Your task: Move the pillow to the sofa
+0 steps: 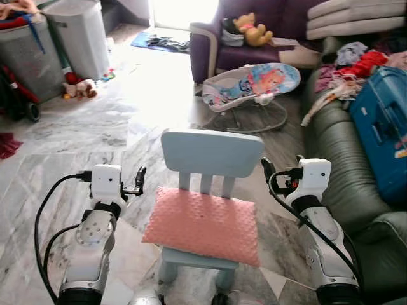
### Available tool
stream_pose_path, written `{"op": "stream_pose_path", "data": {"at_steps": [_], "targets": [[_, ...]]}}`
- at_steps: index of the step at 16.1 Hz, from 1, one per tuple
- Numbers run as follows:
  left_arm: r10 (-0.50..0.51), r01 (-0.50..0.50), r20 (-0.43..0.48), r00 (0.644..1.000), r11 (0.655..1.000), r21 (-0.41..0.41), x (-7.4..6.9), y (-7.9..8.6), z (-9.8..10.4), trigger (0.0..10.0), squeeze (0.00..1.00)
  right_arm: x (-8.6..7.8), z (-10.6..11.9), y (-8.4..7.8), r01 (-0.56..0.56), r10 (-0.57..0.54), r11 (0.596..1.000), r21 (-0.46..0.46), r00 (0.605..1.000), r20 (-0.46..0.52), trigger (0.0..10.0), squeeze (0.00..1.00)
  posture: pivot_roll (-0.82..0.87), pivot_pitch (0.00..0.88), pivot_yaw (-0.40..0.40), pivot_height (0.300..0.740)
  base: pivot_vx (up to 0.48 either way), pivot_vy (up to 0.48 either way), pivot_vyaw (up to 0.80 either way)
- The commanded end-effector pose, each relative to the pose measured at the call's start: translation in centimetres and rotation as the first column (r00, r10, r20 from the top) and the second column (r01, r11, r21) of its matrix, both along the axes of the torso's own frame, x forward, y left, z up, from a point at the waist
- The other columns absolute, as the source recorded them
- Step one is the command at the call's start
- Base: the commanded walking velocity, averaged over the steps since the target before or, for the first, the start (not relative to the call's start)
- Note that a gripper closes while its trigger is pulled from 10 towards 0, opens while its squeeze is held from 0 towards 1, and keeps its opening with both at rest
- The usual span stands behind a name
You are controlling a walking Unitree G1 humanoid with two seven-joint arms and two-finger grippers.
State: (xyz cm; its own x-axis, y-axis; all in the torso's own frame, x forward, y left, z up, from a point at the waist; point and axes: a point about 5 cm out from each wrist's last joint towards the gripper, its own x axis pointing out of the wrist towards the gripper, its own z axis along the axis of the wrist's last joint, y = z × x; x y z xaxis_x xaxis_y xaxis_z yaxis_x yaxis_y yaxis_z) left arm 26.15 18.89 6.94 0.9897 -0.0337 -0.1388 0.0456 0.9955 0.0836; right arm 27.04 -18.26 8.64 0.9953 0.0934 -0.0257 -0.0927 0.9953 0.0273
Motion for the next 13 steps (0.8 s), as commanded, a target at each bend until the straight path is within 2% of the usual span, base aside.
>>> {"op": "stream_pose_path", "data": {"at_steps": [1,4,7,13], "targets": [[-0.009,0.009,0.01,1.0,1.0,0.006,-0.02,-0.15,0.38,10.0,0.0,0.08,0.26,0.17,-0.01,0.01,1.0,0.002,1.0,0.004,10.0,0.0,0.05,0.0,-0.067,0.74,0.0,0.0,0.0],[-0.014,0.014,0.012,1.0,1.0,0.001,0.19,-0.52,0.43,10.0,0.0,0.05,0.14,0.15,-0.009,0.009,1.0,0.002,1.0,-0.002,10.0,0.0,0.04,0.0,-0.065,0.74,0.0,0.0,0.0],[-0.023,0.021,0.091,0.996,0.999,0.03,0.16,-0.92,1.04,10.0,0.0,-0.04,0.16,0.19,0.004,-0.004,1.0,-0.008,1.0,-0.001,10.0,0.0,0.04,0.0,-0.064,0.74,0.0,0.0,0.0],[0.006,-0.018,0.142,0.99,0.996,0.082,0.27,-0.65,1.32,10.0,0.0,-0.09,0.02,-0.02,0.048,-0.048,0.999,-0.011,0.999,-0.008,10.0,0.0,0.04,0.0,-0.058,0.74,0.0,0.0,0.0]]}}
